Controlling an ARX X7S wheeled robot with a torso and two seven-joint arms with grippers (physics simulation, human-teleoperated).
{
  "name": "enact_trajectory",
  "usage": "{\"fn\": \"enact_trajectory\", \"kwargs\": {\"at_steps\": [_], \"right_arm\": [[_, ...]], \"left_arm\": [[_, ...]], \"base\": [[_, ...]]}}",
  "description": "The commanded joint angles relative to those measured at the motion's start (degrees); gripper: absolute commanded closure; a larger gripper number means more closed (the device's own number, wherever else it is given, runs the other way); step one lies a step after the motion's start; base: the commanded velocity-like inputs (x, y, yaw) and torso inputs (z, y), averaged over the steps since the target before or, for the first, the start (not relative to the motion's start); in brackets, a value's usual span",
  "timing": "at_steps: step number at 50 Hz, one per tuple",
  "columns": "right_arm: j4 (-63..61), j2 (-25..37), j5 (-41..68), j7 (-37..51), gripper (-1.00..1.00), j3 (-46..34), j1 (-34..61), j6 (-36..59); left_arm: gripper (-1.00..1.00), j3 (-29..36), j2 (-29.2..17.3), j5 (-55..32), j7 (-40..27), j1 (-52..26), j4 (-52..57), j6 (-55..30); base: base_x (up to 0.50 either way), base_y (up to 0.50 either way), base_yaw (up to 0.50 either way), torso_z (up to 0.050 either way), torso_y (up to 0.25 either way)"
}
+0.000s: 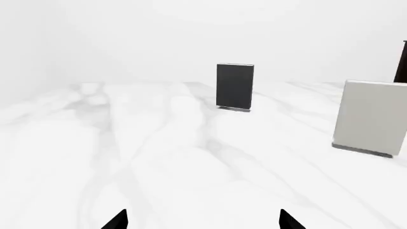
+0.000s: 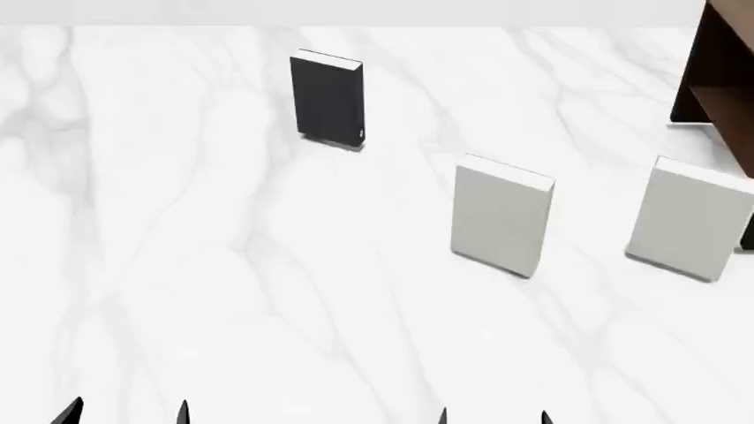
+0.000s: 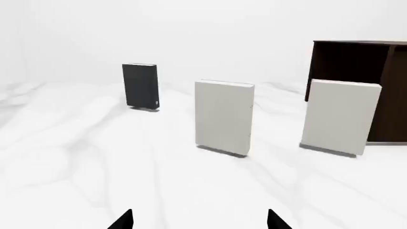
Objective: Pick up the book on the left and place it on top of the shelf.
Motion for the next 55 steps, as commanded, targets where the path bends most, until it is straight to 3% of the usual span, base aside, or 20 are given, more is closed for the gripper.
{"fn": "enact_trajectory", "kwargs": {"at_steps": [1,18,19,37,45,55], "right_arm": [[-0.5,1.0,-2.6,2.2,-1.0,-2.7,-0.6,-1.5],[-0.1,3.1,-1.2,5.1,-1.0,-5.5,-0.4,-1.4],[0.0,0.6,0.0,0.0,-1.0,-2.6,-0.6,-1.6],[0.0,3.2,-1.1,4.5,-1.0,-6.4,-0.3,-0.4],[-0.2,3.8,-0.2,5.2,-1.0,-7.2,-0.6,-0.4],[-1.1,4.4,0.6,5.7,-1.0,-8.3,-0.2,1.7]], "left_arm": [[-1.0,0.9,-0.8,-0.7,-1.7,0.2,0.1,-1.4],[-1.0,4.2,-3.1,-1.8,-4.6,0.5,0.1,-1.0],[-1.0,1.2,-0.5,0.9,-1.6,0.6,0.0,0.0],[-1.0,4.2,-3.1,-2.1,-4.6,-0.1,-1.8,-0.7],[-1.0,5.0,-3.8,-2.7,-5.4,0.0,-2.1,-0.4],[-1.0,5.9,-4.4,-3.5,-6.2,0.0,-2.4,-0.3]], "base": [[0.0,0.0,0.0,0.0,0.0],[0.0,0.0,0.0,0.0,0.0],[0.0,0.0,0.0,0.0,0.0],[0.0,0.0,0.0,0.0,0.0],[0.0,-0.49,0.0,0.0,0.0],[0.0,0.0,0.0,0.0,0.0]]}}
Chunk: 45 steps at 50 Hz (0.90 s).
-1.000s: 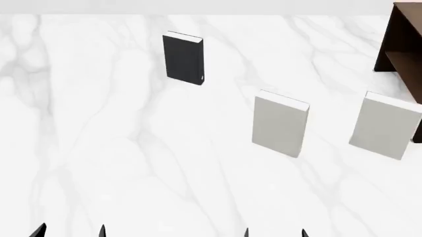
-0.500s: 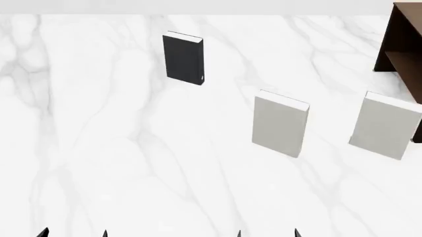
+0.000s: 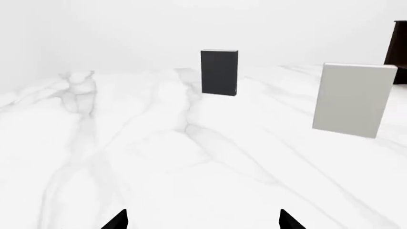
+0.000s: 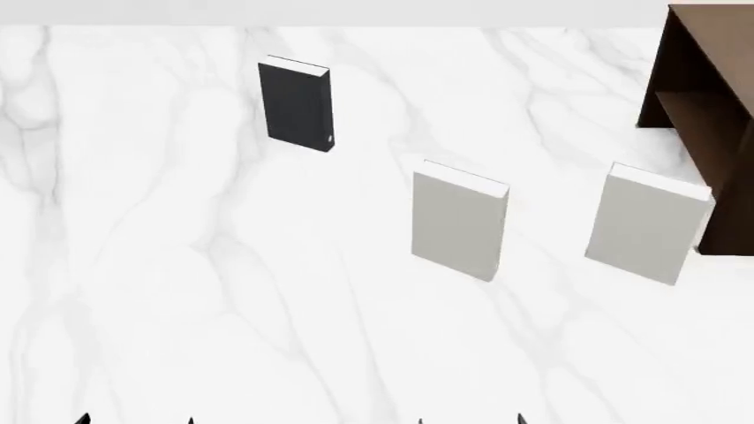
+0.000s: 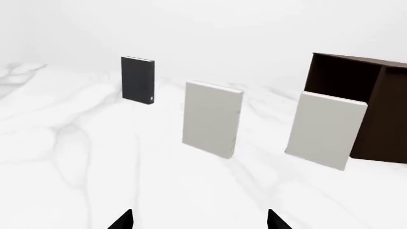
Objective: Pick up the book on the left and place it on top of the shelf.
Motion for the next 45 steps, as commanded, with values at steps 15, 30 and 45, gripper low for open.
{"fn": "enact_trajectory", "kwargs": {"at_steps": [15,30,45], "right_arm": [[-28.4,1.5,12.2,-2.6,-1.0,2.2,15.9,47.8],[-30.1,2.2,13.3,0.9,-1.0,4.4,42.9,76.8],[-30.8,2.1,15.2,0.5,-1.0,5.4,44.7,79.4]], "left_arm": [[-1.0,-0.9,-3.4,-5.5,0.9,-12.8,25.1,-37.2],[-1.0,-3.3,-4.7,-9.7,-0.4,-35.3,30.5,-60.6],[-1.0,-4.0,-5.3,-10.1,-1.0,-36.2,29.9,-60.4]], "base": [[0.0,0.0,0.0,0.0,0.0],[0.0,0.0,0.0,0.0,0.0],[0.4,0.0,0.0,0.0,0.0]]}}
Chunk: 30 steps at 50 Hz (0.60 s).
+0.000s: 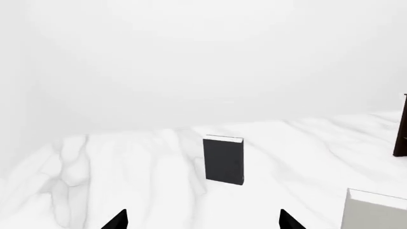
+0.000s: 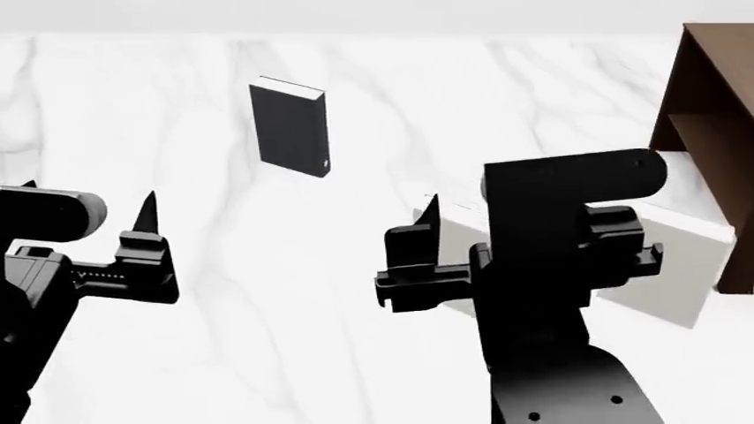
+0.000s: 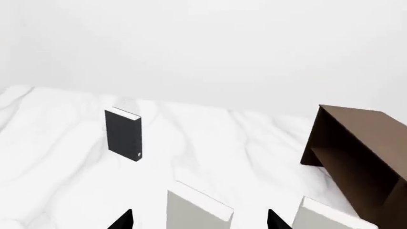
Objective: Pick up the book on the left and place it on top of the shelf.
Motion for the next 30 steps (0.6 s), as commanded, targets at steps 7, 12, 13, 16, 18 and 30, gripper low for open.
{"fn": "enact_trajectory", "kwargs": {"at_steps": [7,12,13,16,18,30], "right_arm": [[-1.6,-1.8,2.8,-1.7,-1.0,3.5,6.9,9.6],[-1.3,-1.7,3.1,-1.5,-1.0,3.4,7.6,10.0],[-1.3,-1.6,3.1,-1.4,-1.0,3.4,7.7,9.9],[-0.8,-1.6,3.4,-1.5,-1.0,3.8,7.8,9.9],[-0.6,-1.7,3.6,-1.5,-1.0,4.0,7.9,10.0],[-0.2,-0.9,3.8,-1.0,-1.0,3.5,7.7,8.9]], "left_arm": [[-1.0,-2.3,0.4,-0.3,0.6,-3.9,1.4,-4.3],[-1.0,-2.4,0.3,-0.5,0.5,-4.4,1.1,-4.4],[-1.0,-2.4,0.3,-0.5,0.4,-4.4,1.1,-4.4],[-1.0,-2.4,0.2,-0.6,0.3,-4.6,1.2,-4.5],[-1.0,-2.3,0.2,-0.6,0.2,-4.6,1.2,-4.4],[-1.0,-2.5,-0.1,-1.0,-0.1,-4.5,1.2,-4.3]], "base": [[0.5,0.0,0.0,0.0,0.0],[0.5,0.0,0.0,0.0,0.0],[0.5,0.0,0.0,0.0,0.016],[0.5,0.0,0.0,0.0,0.0],[0.5,0.0,0.0,0.0,0.0],[0.5,0.0,0.0,0.0,0.002]]}}
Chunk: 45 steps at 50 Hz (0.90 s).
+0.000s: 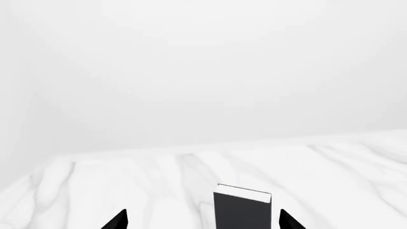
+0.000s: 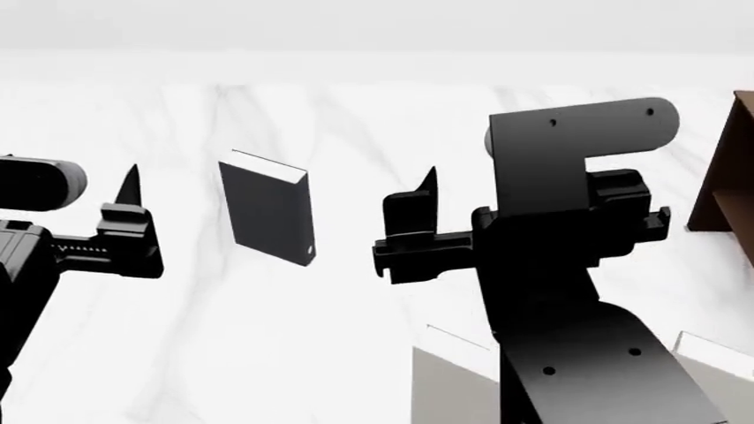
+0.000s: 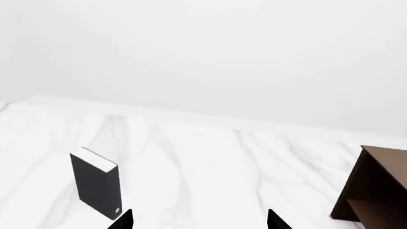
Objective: Pick up the book on the left and place it on top of the shelf.
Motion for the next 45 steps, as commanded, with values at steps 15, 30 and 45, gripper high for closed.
{"fn": "enact_trajectory", "kwargs": {"at_steps": [15,30,45], "right_arm": [[0.9,0.0,0.8,-0.9,-1.0,0.5,0.0,-0.7],[1.5,0.3,1.6,-0.8,-1.0,0.7,-0.6,-1.9],[1.7,0.8,2.2,-0.8,-1.0,-1.2,-1.3,-2.9]], "left_arm": [[-1.0,-1.9,0.5,0.2,0.5,-0.6,-0.6,0.2],[-1.0,-1.8,0.3,-0.2,0.2,-0.5,-0.9,0.4],[-1.0,-1.8,0.0,-0.5,0.0,-0.1,-1.6,1.3]], "base": [[0.5,0.0,0.0,0.0,0.001],[0.37,0.0,0.0,0.0,0.002],[0.07,0.11,0.0,0.0,0.0]]}}
